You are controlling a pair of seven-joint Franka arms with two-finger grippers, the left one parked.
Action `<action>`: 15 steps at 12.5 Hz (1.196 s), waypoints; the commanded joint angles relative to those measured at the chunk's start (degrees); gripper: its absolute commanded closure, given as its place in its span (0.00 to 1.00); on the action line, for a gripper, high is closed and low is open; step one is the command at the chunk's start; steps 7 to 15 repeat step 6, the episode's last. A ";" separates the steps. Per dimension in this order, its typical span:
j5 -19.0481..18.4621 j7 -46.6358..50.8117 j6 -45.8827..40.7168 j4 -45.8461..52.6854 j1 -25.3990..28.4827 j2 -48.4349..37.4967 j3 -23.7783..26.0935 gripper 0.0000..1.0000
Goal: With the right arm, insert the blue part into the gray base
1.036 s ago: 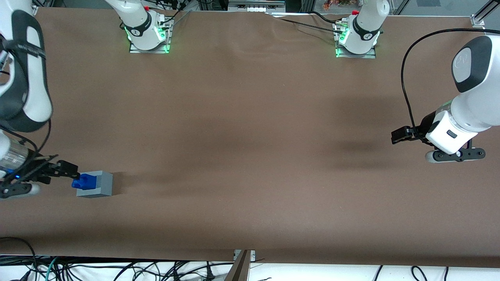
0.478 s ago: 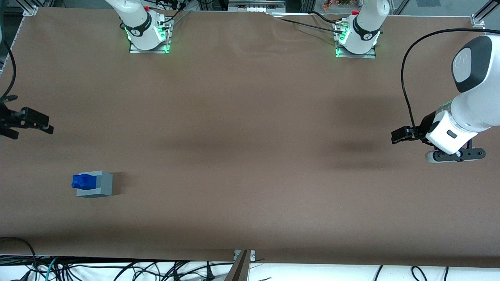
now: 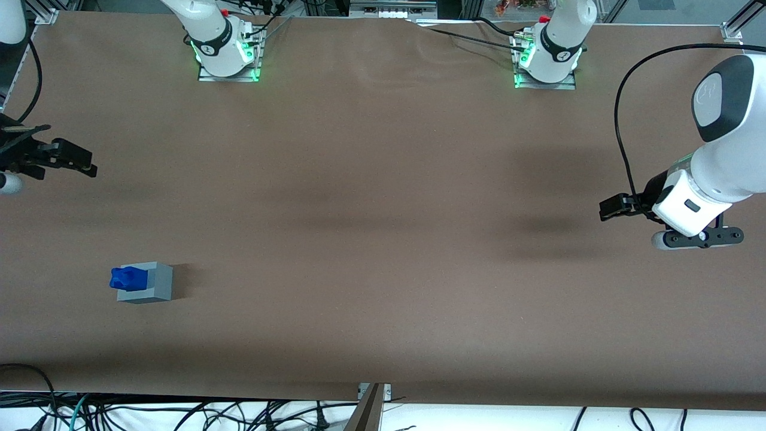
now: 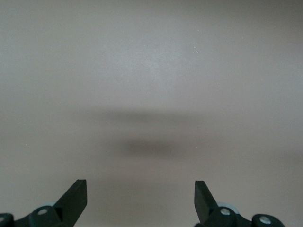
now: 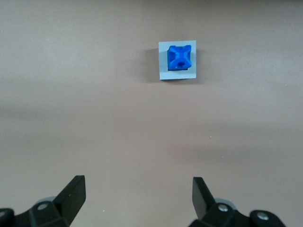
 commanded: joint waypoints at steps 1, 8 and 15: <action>-0.74 0.57 0.22 -1.27 -0.03 -1.04 0.01 0.00; -0.66 0.92 0.21 -0.39 -0.03 -0.24 -0.08 0.00; -0.66 0.92 0.21 -0.39 -0.03 -0.24 -0.08 0.00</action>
